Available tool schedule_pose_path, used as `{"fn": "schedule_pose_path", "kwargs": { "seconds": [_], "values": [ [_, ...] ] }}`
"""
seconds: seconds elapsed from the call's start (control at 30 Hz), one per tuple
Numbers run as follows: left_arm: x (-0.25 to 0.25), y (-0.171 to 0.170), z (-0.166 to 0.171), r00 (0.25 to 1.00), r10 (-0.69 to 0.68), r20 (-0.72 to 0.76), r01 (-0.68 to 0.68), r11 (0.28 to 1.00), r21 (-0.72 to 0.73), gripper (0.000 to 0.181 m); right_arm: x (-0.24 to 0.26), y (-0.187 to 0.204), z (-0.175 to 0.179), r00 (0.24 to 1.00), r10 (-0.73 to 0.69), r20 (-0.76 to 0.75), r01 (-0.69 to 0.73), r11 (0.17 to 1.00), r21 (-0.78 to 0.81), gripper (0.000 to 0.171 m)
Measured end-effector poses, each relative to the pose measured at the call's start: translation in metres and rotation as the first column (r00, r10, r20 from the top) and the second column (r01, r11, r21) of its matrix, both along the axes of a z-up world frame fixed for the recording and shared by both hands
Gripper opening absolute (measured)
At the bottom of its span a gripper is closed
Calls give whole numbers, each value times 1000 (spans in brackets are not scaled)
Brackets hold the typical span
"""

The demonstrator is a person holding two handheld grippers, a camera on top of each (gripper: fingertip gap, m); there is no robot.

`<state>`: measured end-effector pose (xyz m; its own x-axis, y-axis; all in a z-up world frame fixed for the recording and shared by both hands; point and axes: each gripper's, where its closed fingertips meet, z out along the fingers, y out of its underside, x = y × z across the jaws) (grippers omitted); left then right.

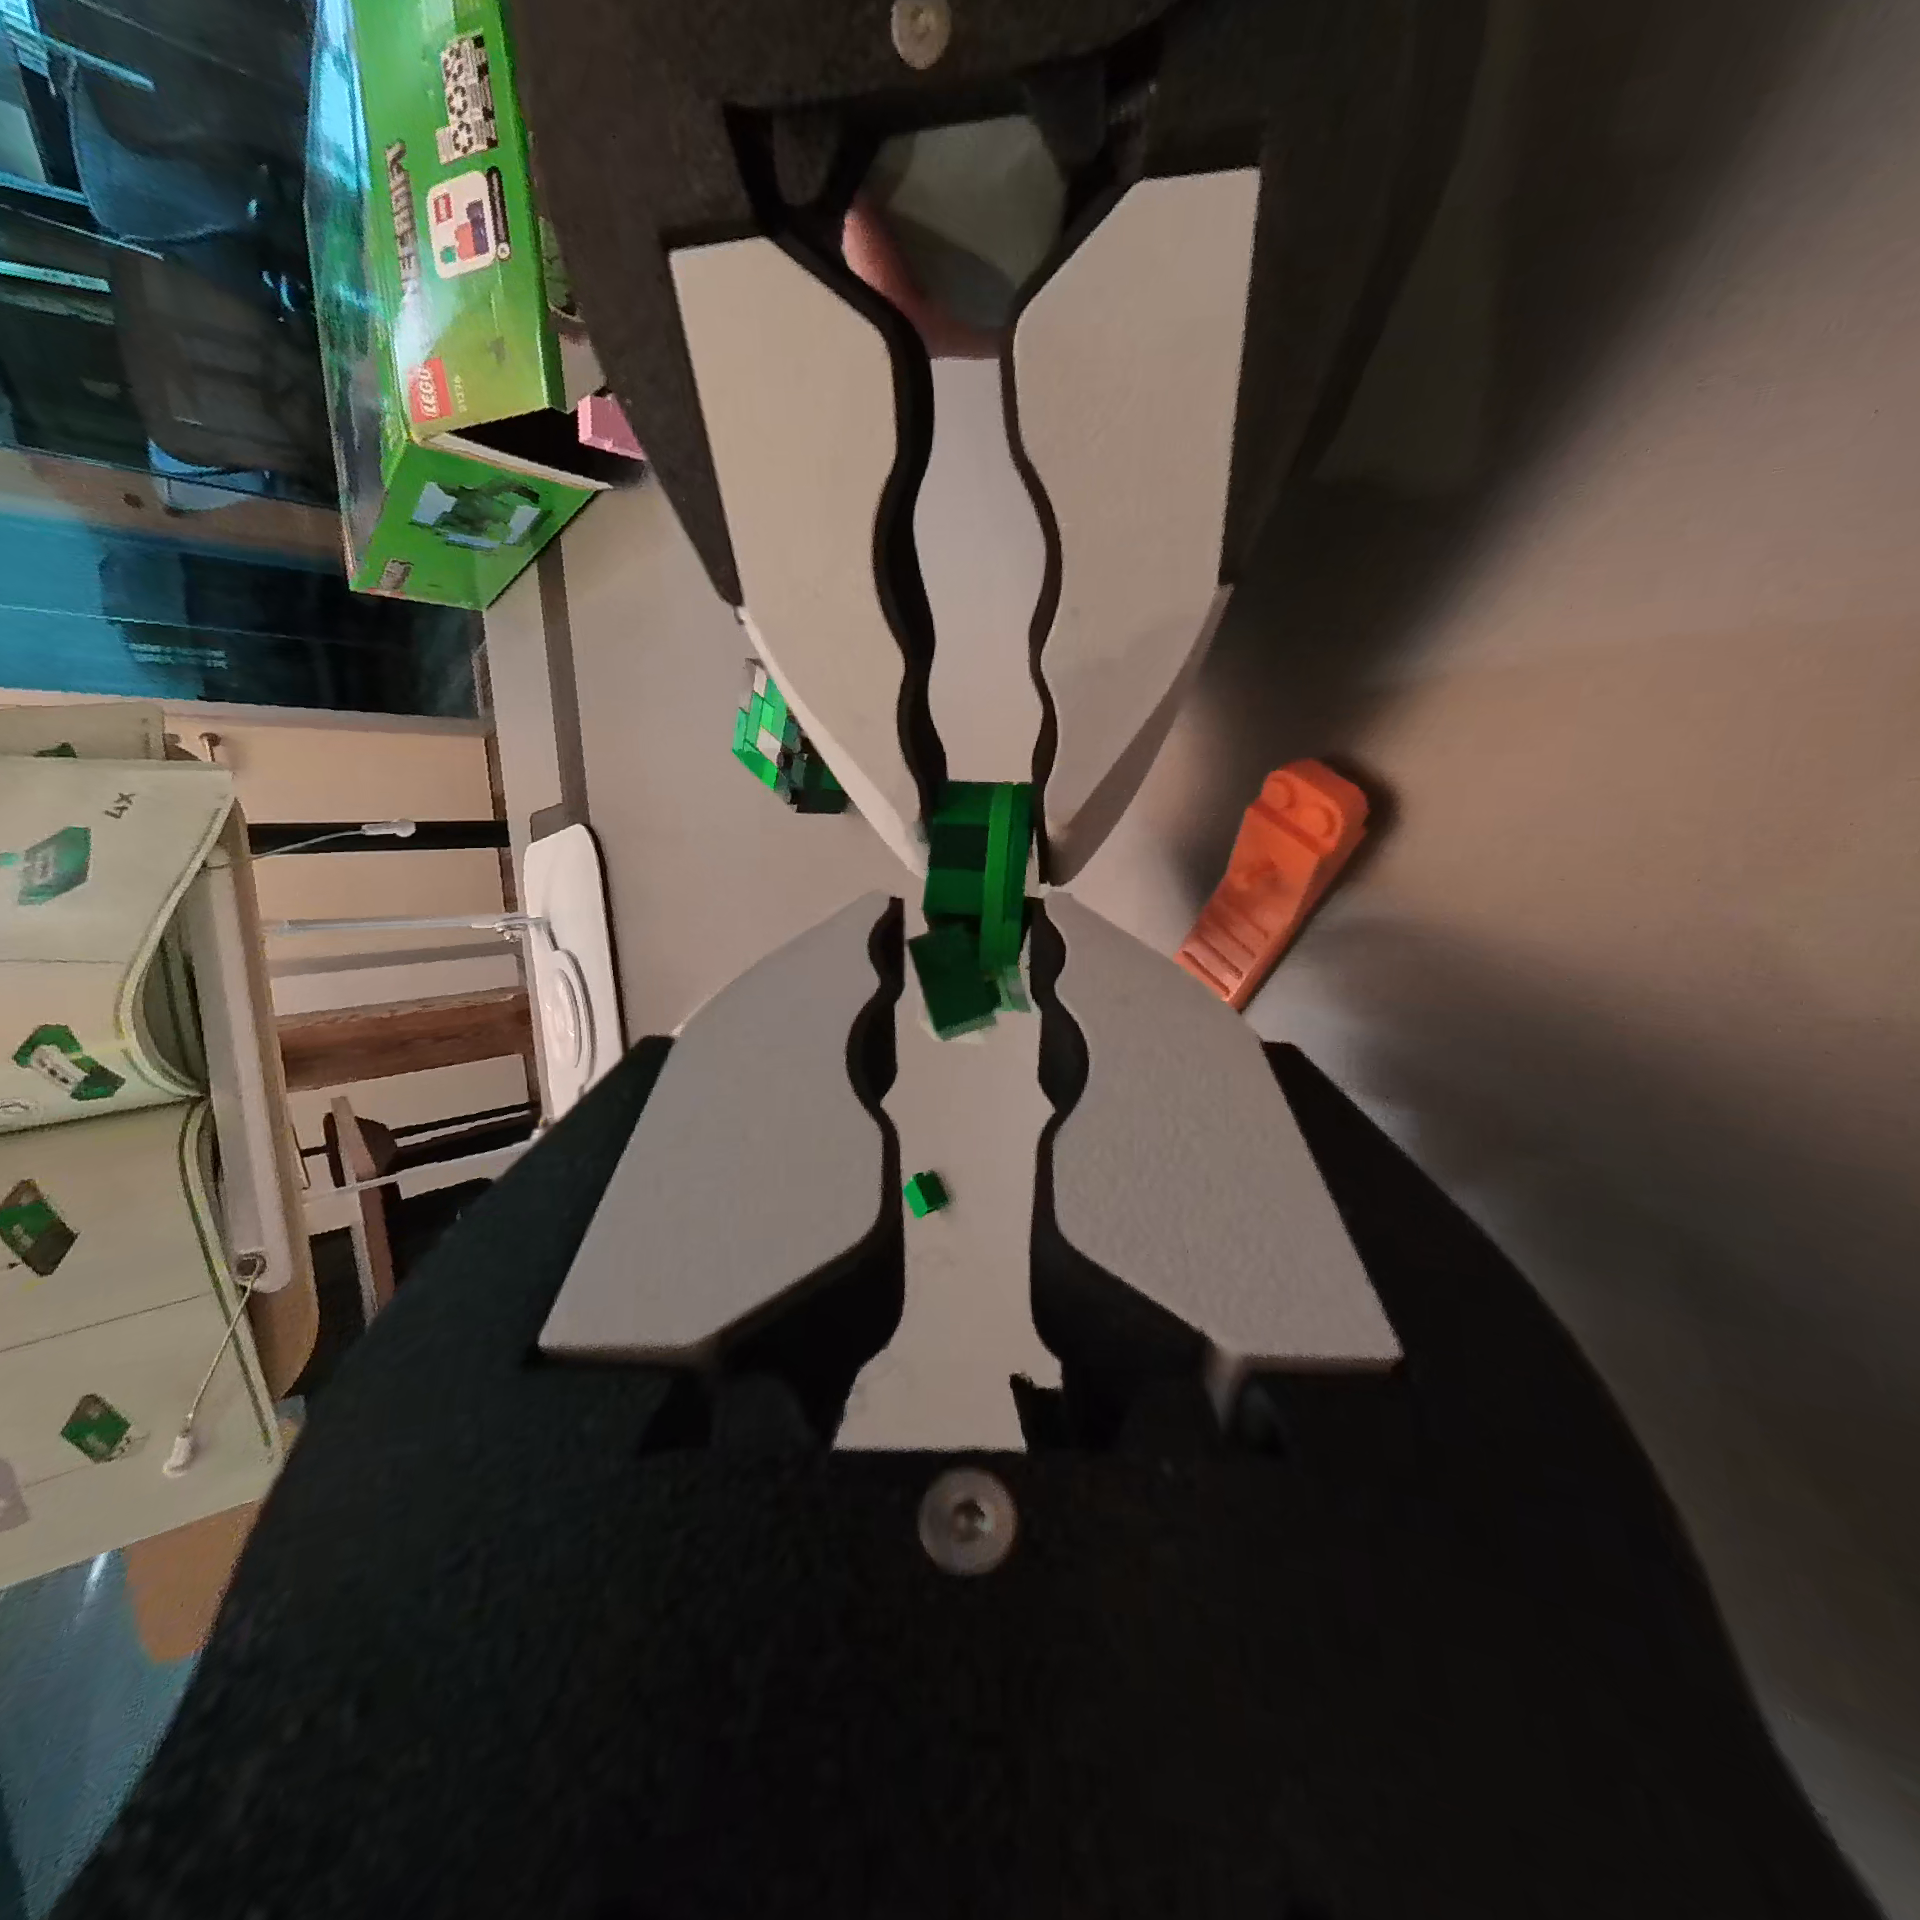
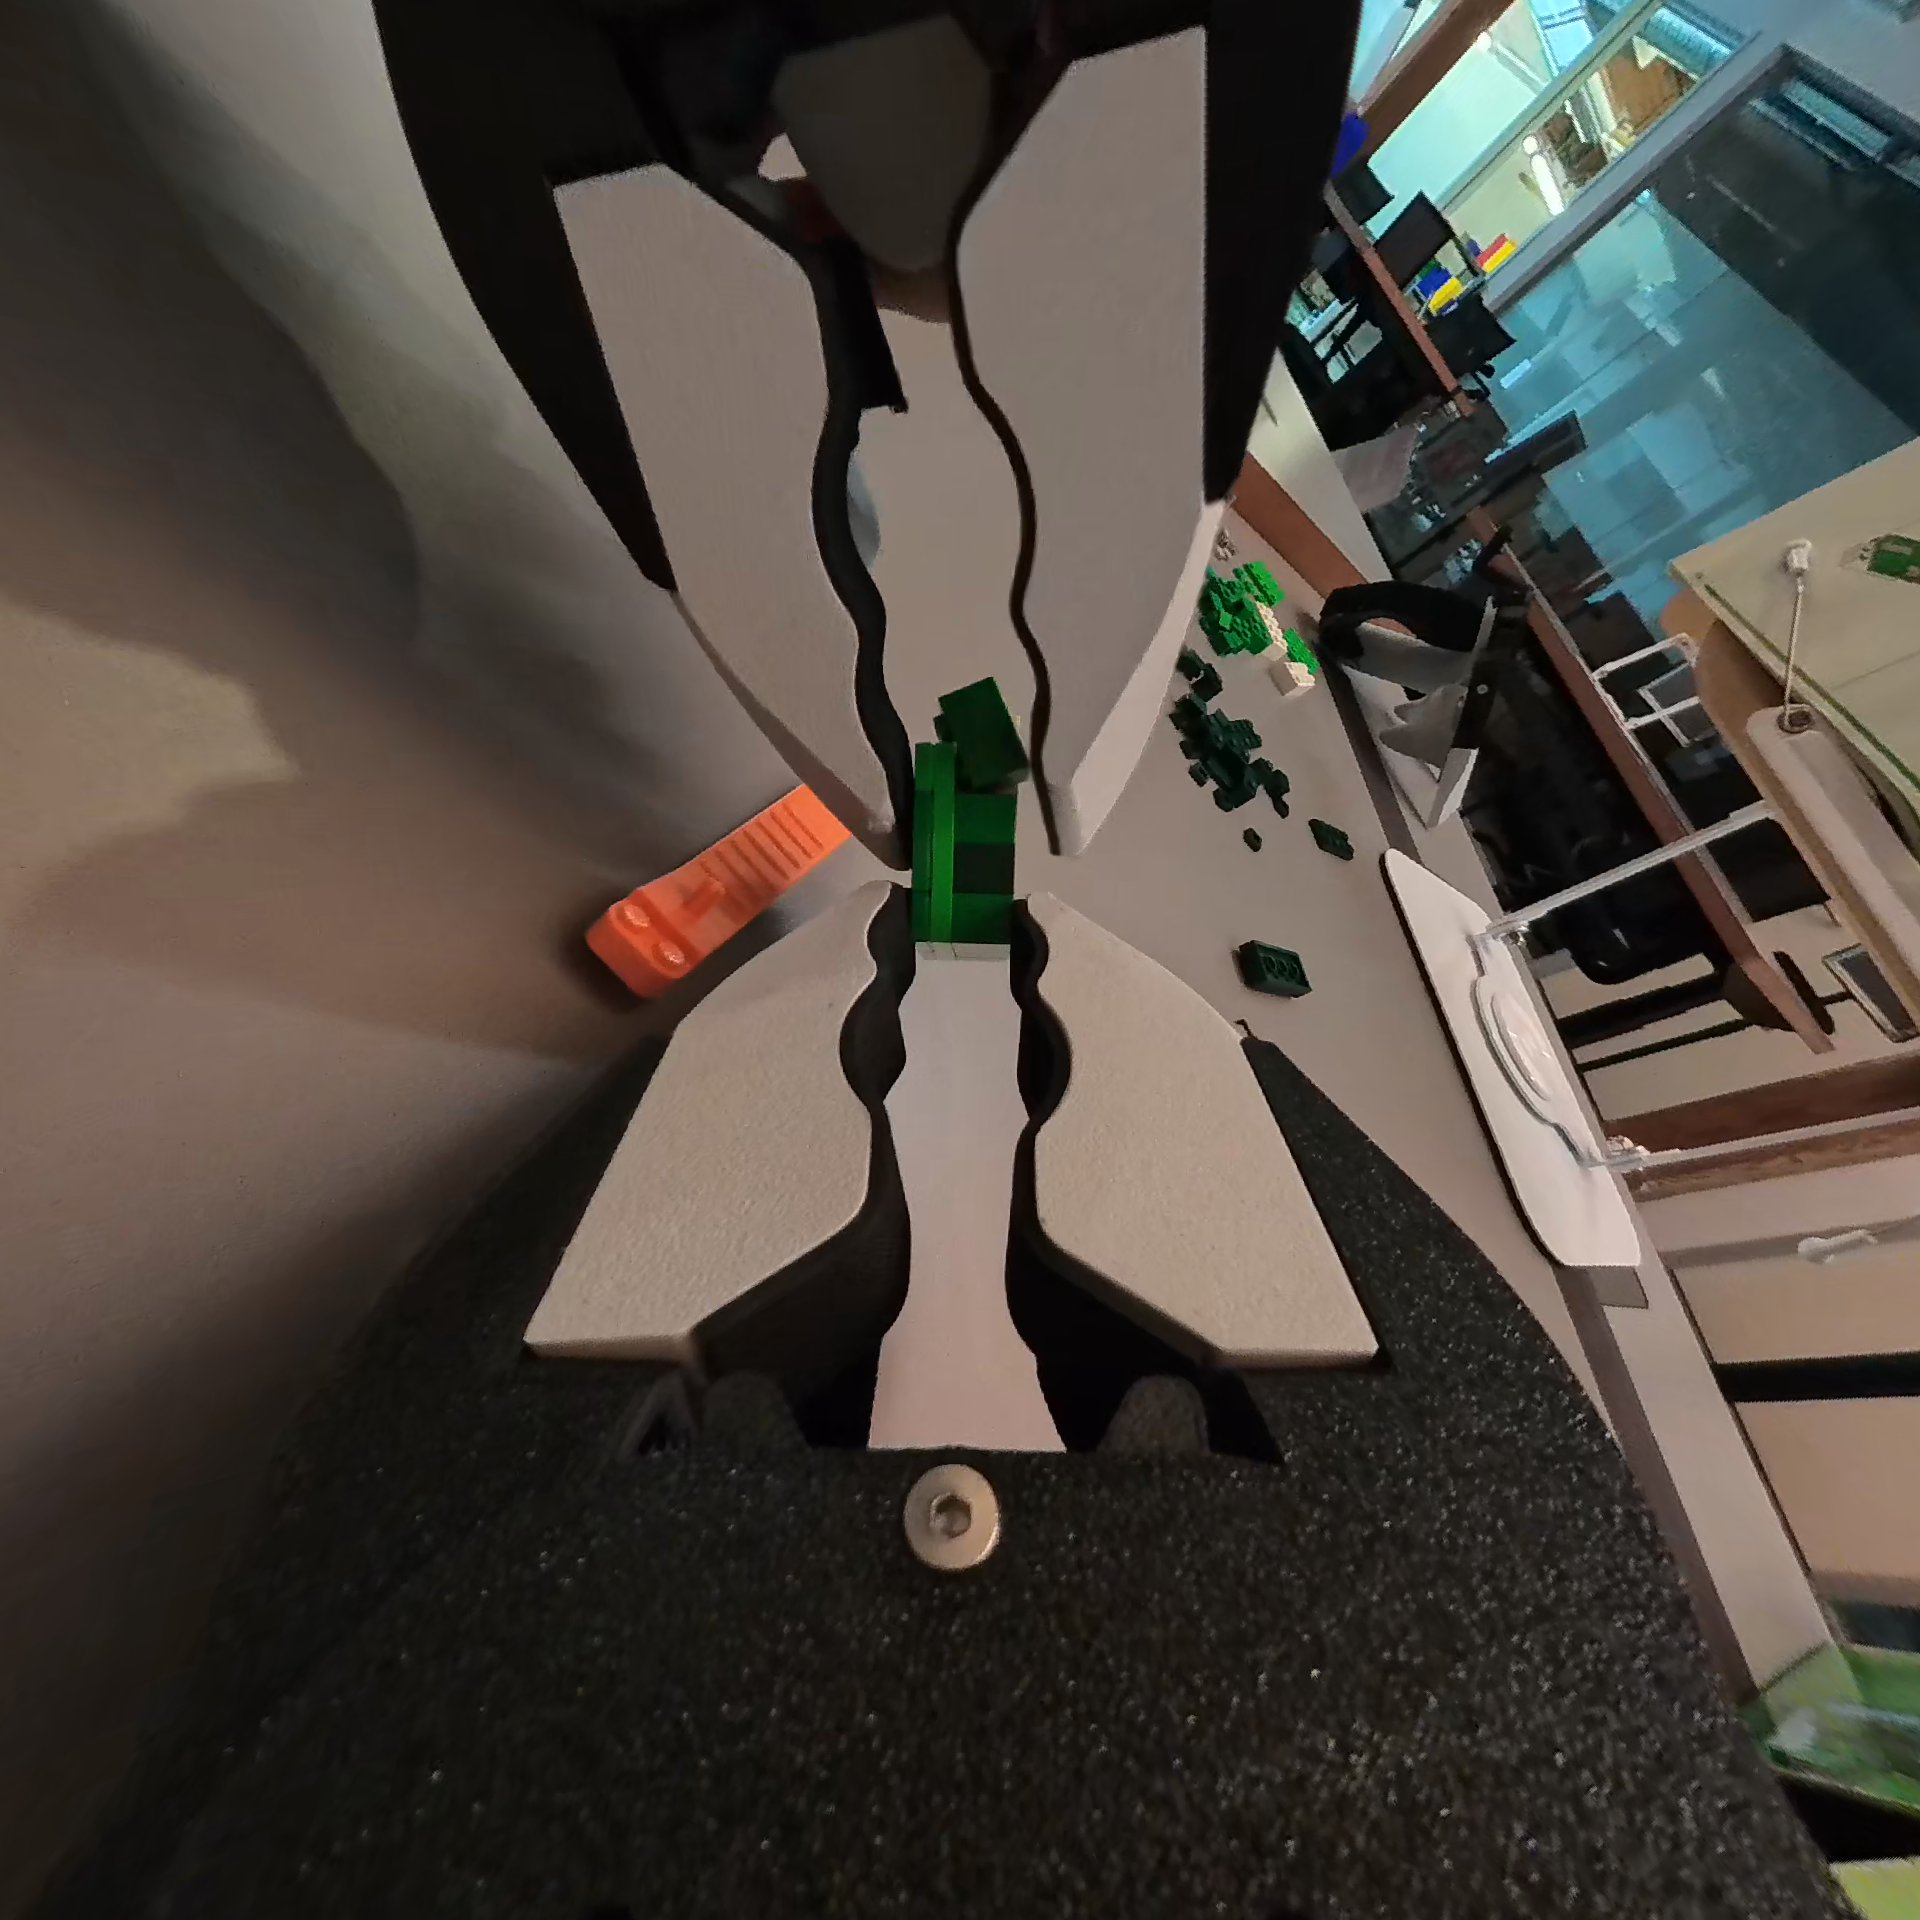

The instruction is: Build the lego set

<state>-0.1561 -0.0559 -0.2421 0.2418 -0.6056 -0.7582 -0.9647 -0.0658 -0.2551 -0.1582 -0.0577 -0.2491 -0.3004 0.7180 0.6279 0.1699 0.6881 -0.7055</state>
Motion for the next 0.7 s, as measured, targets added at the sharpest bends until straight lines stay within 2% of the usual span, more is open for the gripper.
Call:
{"fn": "schedule_pose_path", "kwargs": {
  "seconds": [0.23,0.47,0.7],
  "values": [
    [-2,0,5,1000,12,-3,-12,1000,27,33,0,-1,0,1000,4,-2,-4,1000,3,17],
    [-8,-5,17,995,62,75,-69,994,90,44,0,-1,1,1000,7,-4,-7,1000,4,17],
    [-8,-11,19,992,62,111,-83,978,190,37,1,-2,2,1000,13,-12,-13,1000,0,17]
  ]
}}
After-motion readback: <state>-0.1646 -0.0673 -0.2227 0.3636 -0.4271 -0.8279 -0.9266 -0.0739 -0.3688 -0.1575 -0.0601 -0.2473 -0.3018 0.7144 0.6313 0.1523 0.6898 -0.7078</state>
